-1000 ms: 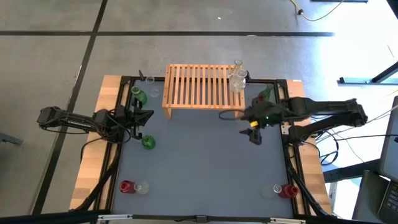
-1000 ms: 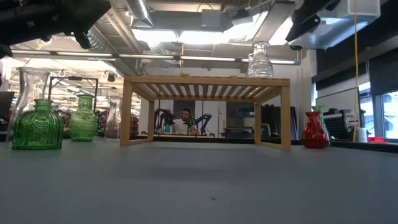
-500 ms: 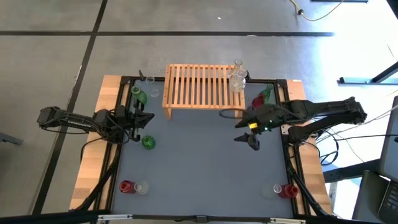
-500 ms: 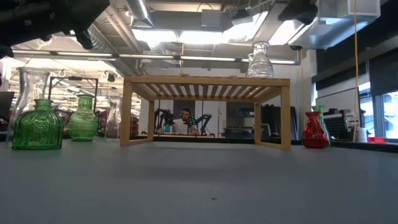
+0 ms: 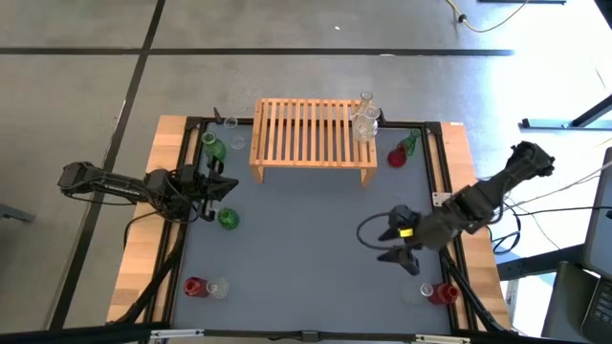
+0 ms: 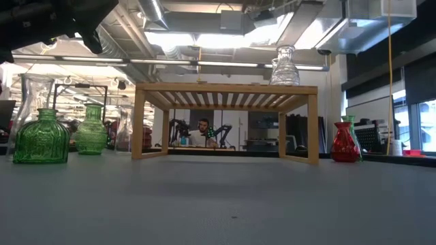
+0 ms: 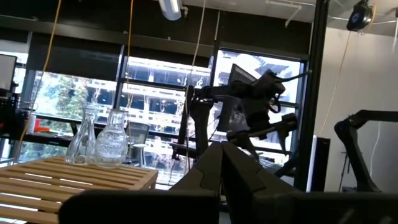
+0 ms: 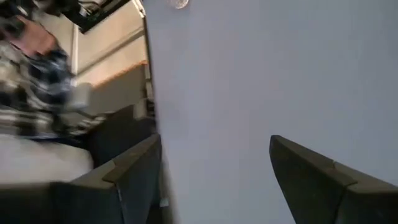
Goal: Sort vases onto shelf
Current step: Put the transparent vase on the shelf aligned with the other transparent vase
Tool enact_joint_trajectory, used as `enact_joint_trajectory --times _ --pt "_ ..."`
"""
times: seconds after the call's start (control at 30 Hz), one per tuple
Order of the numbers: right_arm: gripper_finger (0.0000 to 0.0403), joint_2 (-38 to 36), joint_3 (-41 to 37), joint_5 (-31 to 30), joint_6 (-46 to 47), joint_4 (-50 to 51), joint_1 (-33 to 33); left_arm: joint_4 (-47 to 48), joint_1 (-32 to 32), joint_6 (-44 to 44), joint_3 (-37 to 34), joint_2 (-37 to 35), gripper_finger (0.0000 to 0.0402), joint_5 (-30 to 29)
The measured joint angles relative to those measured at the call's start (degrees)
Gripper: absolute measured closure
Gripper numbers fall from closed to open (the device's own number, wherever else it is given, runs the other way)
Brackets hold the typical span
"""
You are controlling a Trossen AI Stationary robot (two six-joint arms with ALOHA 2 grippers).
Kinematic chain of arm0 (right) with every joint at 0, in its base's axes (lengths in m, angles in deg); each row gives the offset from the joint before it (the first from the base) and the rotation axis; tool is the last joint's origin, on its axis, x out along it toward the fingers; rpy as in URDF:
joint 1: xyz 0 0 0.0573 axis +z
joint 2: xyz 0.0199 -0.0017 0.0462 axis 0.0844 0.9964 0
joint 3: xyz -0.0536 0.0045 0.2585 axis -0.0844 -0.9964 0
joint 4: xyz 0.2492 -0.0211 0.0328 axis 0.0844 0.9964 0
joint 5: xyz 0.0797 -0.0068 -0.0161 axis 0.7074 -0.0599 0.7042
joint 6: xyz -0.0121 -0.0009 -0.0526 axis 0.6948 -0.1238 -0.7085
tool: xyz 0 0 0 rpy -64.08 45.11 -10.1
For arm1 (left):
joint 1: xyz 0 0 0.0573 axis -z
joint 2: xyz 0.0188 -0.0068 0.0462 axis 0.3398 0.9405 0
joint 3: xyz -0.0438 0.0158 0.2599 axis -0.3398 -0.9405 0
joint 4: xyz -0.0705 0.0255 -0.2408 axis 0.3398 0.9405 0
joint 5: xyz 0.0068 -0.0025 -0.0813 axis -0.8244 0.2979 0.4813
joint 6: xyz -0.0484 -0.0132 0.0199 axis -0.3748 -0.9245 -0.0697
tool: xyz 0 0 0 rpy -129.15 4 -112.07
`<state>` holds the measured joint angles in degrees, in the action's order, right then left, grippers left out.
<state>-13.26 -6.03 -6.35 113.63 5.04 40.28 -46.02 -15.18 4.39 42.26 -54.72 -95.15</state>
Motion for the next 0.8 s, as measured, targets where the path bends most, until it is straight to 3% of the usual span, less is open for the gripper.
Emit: enact_joint_trajectory --times 0.2,0.37,0.57,0.8 --pt "0.0116 0.1 0.0 0.06 15.44 1.15 5.75 0.0 0.0 0.02 0.0 0.0 0.0399 0.0" --pt "0.0116 0.32 0.0 0.28 21.13 0.63 7.02 -0.71 0.0 0.03 0.0 -0.02 0.0399 -0.02" --pt "0.0116 1.43 3.56 0.25 18.65 -0.46 5.11 -1.59 -0.07 0.93 0.0 -0.02 0.0399 -0.34" --pt "0.0116 8.05 17.29 -0.24 9.17 2.96 4.23 -2.71 -0.07 3.32 0.0 -0.02 0.0399 -2.31"
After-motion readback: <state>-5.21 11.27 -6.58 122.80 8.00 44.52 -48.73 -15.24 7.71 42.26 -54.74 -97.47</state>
